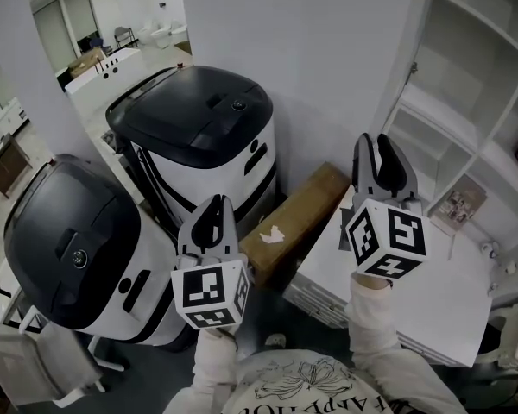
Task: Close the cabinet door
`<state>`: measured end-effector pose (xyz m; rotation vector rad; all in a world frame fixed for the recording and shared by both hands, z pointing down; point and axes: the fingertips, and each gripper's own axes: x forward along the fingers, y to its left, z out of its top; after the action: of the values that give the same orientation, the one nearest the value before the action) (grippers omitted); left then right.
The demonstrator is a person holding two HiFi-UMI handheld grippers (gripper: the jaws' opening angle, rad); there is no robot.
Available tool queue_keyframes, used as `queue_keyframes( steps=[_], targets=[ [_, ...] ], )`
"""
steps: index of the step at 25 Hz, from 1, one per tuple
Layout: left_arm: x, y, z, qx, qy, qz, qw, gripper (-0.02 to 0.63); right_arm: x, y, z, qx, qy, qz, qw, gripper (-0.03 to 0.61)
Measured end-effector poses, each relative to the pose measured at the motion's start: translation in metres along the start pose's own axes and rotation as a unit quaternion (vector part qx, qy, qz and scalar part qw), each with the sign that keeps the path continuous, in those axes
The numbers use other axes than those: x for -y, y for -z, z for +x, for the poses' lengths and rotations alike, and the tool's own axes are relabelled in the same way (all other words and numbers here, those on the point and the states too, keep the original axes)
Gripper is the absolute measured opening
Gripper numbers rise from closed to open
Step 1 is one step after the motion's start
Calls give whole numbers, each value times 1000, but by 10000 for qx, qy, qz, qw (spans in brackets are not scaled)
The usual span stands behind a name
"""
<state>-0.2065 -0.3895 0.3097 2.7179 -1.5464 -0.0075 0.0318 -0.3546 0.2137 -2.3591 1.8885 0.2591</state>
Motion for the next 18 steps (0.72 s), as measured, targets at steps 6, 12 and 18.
queue_keyframes(
  steps=[6,12,18],
  targets=[
    [7,9,12,-72,184,-65,9998,25,0,0,3,-4,108,-209,9997,107],
    [19,16,22,-142,337,-125,9993,25,1,1,4,-69,214,-397,9990,120],
    [27,17,25,-187,454,-139,9987,25,4,0,-1,-18,294,-245,9993,110]
  ],
)
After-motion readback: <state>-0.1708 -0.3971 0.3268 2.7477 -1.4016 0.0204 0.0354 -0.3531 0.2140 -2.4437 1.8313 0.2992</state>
